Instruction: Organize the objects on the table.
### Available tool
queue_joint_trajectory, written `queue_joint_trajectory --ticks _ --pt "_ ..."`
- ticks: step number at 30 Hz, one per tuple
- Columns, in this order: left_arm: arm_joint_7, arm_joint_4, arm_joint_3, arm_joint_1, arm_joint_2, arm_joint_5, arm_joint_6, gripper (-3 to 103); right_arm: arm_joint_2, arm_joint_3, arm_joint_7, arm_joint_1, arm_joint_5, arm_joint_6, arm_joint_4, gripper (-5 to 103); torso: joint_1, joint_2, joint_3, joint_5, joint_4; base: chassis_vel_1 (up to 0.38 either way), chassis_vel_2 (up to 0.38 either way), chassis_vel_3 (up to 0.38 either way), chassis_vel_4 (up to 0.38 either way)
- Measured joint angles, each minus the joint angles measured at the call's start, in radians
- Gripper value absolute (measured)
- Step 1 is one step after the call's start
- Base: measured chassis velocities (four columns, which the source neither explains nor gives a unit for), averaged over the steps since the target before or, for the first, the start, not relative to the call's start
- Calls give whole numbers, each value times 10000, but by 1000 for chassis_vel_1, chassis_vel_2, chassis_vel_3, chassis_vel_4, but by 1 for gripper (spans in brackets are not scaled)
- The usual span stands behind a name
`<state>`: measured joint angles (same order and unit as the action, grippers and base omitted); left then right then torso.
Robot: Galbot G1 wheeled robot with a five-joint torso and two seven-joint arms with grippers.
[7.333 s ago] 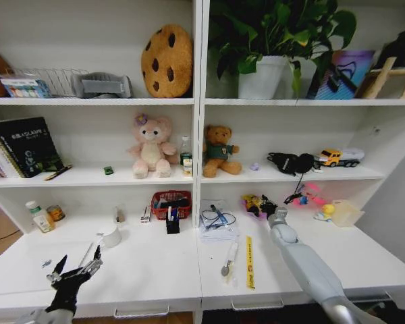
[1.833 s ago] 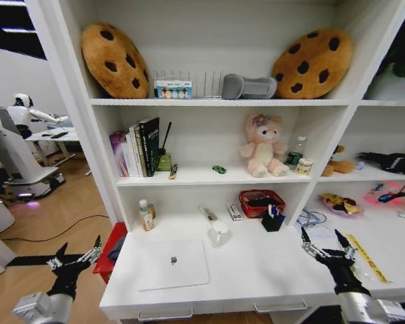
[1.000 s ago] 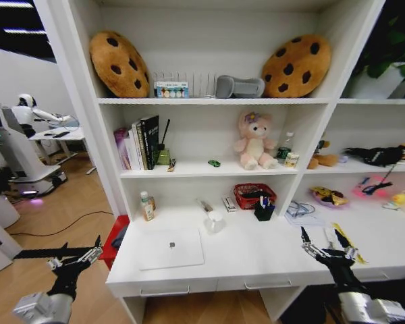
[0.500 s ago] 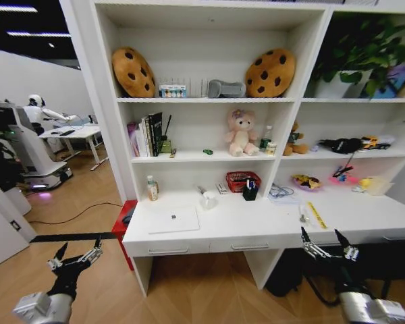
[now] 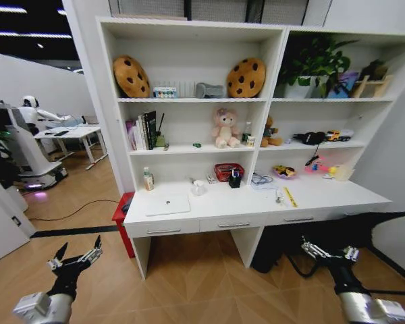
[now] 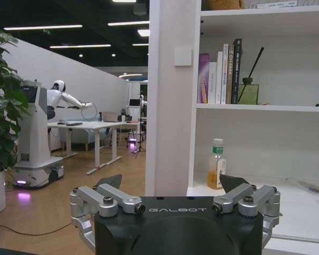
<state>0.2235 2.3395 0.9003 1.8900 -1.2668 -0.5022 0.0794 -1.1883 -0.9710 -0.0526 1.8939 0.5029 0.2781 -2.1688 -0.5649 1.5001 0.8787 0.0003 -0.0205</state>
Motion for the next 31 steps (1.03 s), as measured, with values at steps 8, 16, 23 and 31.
queue_joint_trajectory --ticks 8,16,23,31 --pt "0 -1 1 2 0 0 0 100 0 0 0 6 0 0 0 100 14 6 -7 -4 -11 -10 26 12 -8" --pt "0 0 1 2 0 0 -1 100 0 0 0 6 0 0 -1 100 14 7 -6 -3 -8 0 0 0 0" --pt "3 0 2 2 0 0 -1 100 0 0 0 6 0 0 0 100 14 7 -6 -4 -9 0 0 0 0" --pt "3 0 1 2 0 0 -1 100 0 0 0 6 0 0 0 100 14 7 -6 -3 -9 0 0 0 0"
